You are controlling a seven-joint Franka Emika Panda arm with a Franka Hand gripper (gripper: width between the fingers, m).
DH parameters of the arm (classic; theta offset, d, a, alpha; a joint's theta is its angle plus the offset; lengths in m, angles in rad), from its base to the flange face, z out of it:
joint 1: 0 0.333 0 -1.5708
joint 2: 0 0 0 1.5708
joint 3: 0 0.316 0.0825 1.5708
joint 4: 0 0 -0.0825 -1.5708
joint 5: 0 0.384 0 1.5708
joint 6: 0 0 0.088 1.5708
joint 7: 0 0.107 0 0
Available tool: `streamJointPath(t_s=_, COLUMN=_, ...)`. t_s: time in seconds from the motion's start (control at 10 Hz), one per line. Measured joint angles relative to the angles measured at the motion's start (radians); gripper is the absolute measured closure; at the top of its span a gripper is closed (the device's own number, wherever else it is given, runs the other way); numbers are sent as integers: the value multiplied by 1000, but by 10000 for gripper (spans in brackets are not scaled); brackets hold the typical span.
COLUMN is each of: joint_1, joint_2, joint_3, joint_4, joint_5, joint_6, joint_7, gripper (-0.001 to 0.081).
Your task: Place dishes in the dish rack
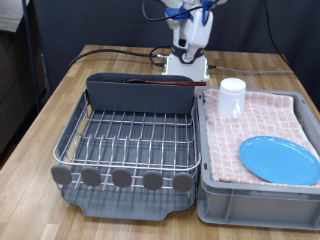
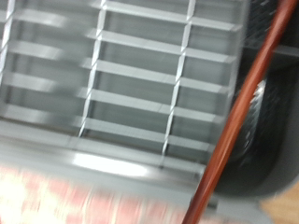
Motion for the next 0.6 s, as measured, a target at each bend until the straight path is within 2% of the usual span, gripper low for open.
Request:
streamJointPath(t_s=0.3, joint_1=113, joint_2=42, joint_3=4, joint_4=73, joint_5=48, joint_6=-10, joint_7=-183, gripper=4)
streamJointPath(t_s=0.4, joint_1=128, joint_2=71, joint_3=7, joint_4=99, joint_5=47, joint_6=-22, joint_7=-236, gripper=4)
streamJointPath(t_s=0.5, joint_1=125, joint_2=71, joint_3=6, joint_4=98, joint_5=48, joint_6=-21, joint_7=-213, gripper=4)
streamJointPath(t_s=0.6, joint_1=127, joint_2=73, joint_3=3, joint_4=99, joint_5=48, joint_6=-9, joint_7=-238, gripper=4)
